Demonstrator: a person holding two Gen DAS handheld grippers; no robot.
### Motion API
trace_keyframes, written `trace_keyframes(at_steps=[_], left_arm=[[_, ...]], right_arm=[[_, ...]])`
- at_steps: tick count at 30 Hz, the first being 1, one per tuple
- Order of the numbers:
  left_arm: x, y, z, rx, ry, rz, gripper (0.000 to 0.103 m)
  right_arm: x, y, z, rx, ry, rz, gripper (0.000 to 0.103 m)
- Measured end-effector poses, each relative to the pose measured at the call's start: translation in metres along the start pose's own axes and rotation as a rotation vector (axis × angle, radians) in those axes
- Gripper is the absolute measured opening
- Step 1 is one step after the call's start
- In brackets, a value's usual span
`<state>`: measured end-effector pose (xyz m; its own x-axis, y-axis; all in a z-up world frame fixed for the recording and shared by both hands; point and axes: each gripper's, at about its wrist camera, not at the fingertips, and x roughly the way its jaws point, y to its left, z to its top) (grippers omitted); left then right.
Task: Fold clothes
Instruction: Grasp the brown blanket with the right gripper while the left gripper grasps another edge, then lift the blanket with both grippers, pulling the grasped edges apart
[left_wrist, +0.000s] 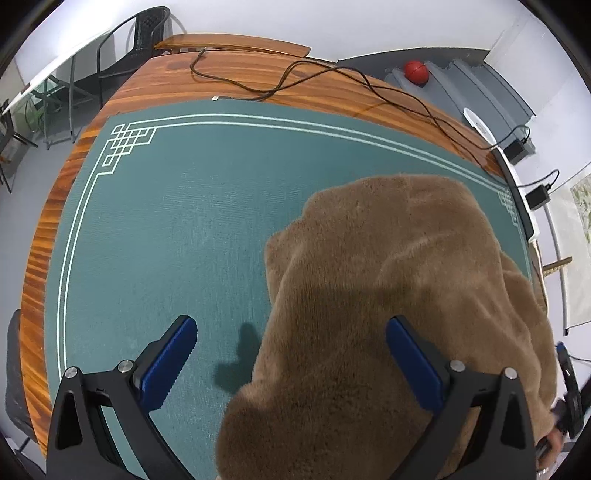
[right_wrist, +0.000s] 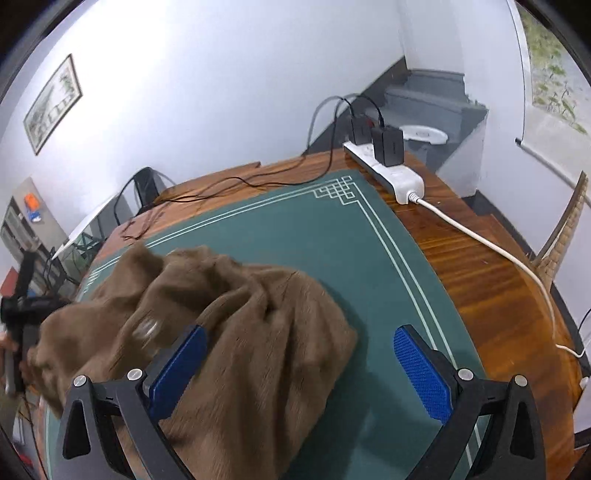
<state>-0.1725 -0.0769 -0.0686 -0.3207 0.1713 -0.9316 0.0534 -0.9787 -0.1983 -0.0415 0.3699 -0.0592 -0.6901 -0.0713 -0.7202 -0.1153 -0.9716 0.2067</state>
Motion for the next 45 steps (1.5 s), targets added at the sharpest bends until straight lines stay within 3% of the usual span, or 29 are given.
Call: trace_keyframes(at_steps=[4, 9, 15, 20, 23, 24, 25, 29, 31, 34, 37, 45], left_arm=[[0.005, 0.003, 0.022, -0.032, 0.003, -0.025, 0.103], [0.024, 0.001, 0.046, -0.063, 0.038, -0.082, 0.103], [0.055, -0.017, 0.052, 0.011, 0.113, -0.109, 0.103], [0.074, -0.025, 0.048, 0.039, 0.162, -0.14, 0.103], [0.075, -0.031, 0.044, 0.052, 0.155, -0.121, 0.103], [0.074, -0.033, 0.043, 0.06, 0.156, -0.114, 0.102], [0.074, -0.035, 0.042, 0.067, 0.154, -0.108, 0.1], [0.068, -0.036, 0.037, 0.071, 0.154, -0.113, 0.092], [0.063, -0.036, 0.032, 0.066, 0.156, -0.149, 0.075], [0.052, -0.036, 0.023, 0.071, 0.15, -0.166, 0.058], [0.039, -0.038, 0.013, 0.081, 0.135, -0.174, 0.049], [-0.001, -0.047, -0.025, 0.158, 0.1, -0.18, 0.044]], right_arm=[[0.034, -0.01, 0.016, 0.011, 0.058, -0.018, 0.103], [0.072, -0.002, 0.028, -0.018, 0.155, 0.024, 0.103], [0.097, 0.008, 0.026, -0.048, 0.214, 0.048, 0.102], [0.101, 0.011, 0.022, -0.081, 0.232, 0.051, 0.08], [0.101, 0.015, 0.023, -0.093, 0.244, 0.075, 0.055], [0.101, 0.016, 0.022, -0.093, 0.249, 0.09, 0.042], [0.101, 0.018, 0.021, -0.092, 0.255, 0.105, 0.035], [0.09, 0.026, 0.018, -0.088, 0.229, 0.134, 0.025], [0.079, 0.029, 0.019, -0.08, 0.202, 0.164, 0.022], [0.06, 0.036, 0.022, -0.078, 0.161, 0.205, 0.02], [0.041, 0.045, 0.024, -0.085, 0.127, 0.247, 0.018], [-0.009, 0.062, 0.014, -0.103, 0.088, 0.349, 0.016]])
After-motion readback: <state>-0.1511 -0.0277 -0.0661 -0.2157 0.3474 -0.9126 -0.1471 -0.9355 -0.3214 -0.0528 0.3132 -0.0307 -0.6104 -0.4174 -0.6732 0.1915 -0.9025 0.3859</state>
